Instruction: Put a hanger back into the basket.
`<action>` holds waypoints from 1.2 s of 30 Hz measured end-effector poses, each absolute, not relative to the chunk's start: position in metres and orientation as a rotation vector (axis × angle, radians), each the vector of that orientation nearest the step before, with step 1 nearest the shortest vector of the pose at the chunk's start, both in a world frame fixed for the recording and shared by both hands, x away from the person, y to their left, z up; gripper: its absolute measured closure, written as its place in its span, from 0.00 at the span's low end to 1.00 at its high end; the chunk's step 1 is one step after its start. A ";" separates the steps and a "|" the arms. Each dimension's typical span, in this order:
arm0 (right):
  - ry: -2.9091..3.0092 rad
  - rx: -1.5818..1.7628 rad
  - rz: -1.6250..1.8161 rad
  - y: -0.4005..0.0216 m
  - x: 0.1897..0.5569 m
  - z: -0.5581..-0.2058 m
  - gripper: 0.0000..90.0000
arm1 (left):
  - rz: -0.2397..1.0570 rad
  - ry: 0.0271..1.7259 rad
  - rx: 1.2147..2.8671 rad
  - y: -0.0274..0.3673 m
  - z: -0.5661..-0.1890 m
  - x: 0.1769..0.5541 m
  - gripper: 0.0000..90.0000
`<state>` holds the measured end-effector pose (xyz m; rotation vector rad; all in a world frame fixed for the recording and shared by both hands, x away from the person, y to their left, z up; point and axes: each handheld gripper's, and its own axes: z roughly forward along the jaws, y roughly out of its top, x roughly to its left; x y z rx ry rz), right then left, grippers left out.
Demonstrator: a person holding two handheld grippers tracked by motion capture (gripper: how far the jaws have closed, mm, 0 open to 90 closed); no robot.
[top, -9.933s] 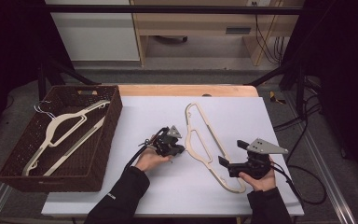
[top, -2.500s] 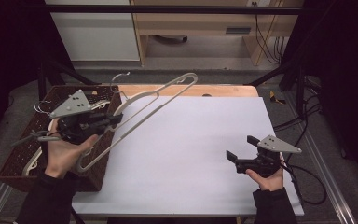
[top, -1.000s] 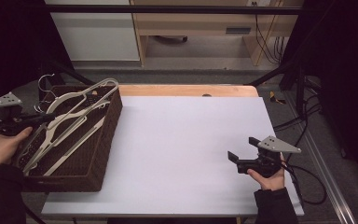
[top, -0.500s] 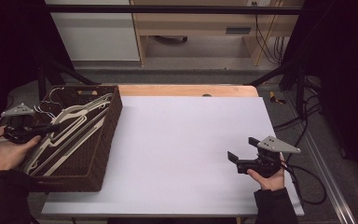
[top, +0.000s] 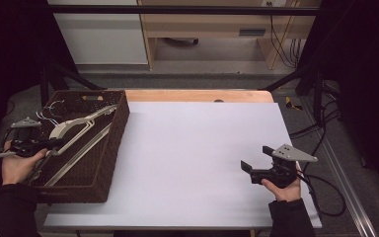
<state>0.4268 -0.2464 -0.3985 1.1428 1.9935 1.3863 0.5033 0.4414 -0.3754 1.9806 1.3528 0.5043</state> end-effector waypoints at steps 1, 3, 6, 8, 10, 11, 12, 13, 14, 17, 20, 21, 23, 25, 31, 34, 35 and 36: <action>1.994 1.141 1.387 -0.246 0.427 -0.399 0.04 | 0.519 1.380 1.986 0.441 -0.375 0.504 0.93; 1.994 1.141 1.387 -0.246 0.427 -0.399 0.04 | 0.550 1.430 1.982 0.443 -0.376 0.505 0.89; 1.996 1.140 1.388 -0.246 0.427 -0.399 0.04 | 0.576 1.489 1.993 0.448 -0.378 0.506 0.81; 1.996 1.143 1.390 -0.246 0.427 -0.399 0.04 | 0.584 1.531 1.992 0.451 -0.379 0.506 0.75; 1.996 1.145 1.391 -0.246 0.427 -0.399 0.04 | 0.588 1.556 1.983 0.455 -0.381 0.505 0.71; 1.997 1.145 1.391 -0.246 0.427 -0.399 0.04 | 0.582 1.557 1.968 0.456 -0.381 0.504 0.70; 1.996 1.146 1.390 -0.246 0.427 -0.399 0.04 | 0.585 1.553 1.953 0.456 -0.380 0.503 0.70; 1.996 1.144 1.388 -0.246 0.427 -0.399 0.04 | 0.590 1.546 1.937 0.457 -0.378 0.501 0.69; 1.995 1.145 1.391 -0.246 0.427 -0.399 0.04 | 0.594 1.538 1.932 0.457 -0.377 0.500 0.68; 1.991 1.151 1.396 -0.247 0.427 -0.399 0.04 | 0.605 1.490 1.886 0.451 -0.369 0.493 0.66; 1.987 1.145 1.398 -0.249 0.426 -0.398 0.04 | 0.613 1.406 1.826 0.441 -0.358 0.484 0.60; 1.981 1.151 1.406 -0.249 0.425 -0.398 0.04 | 0.613 1.373 1.806 0.436 -0.355 0.480 0.58; 1.976 1.151 1.407 -0.250 0.425 -0.398 0.04 | 0.629 1.296 1.774 0.424 -0.347 0.471 0.52; 1.972 1.153 1.410 -0.251 0.425 -0.398 0.04 | 0.662 1.224 1.738 0.409 -0.341 0.462 0.43; 1.972 1.145 1.417 -0.252 0.424 -0.398 0.03 | 0.625 1.047 1.714 0.362 -0.335 0.444 0.16; 1.967 1.141 1.425 -0.253 0.423 -0.397 0.03 | 0.601 1.001 1.734 0.342 -0.337 0.439 0.08; 1.963 1.149 1.431 -0.252 0.422 -0.397 0.03 | 0.592 0.991 1.738 0.335 -0.339 0.438 0.07; 1.963 1.151 1.434 -0.253 0.422 -0.396 0.03 | 0.584 0.980 1.740 0.329 -0.341 0.437 0.07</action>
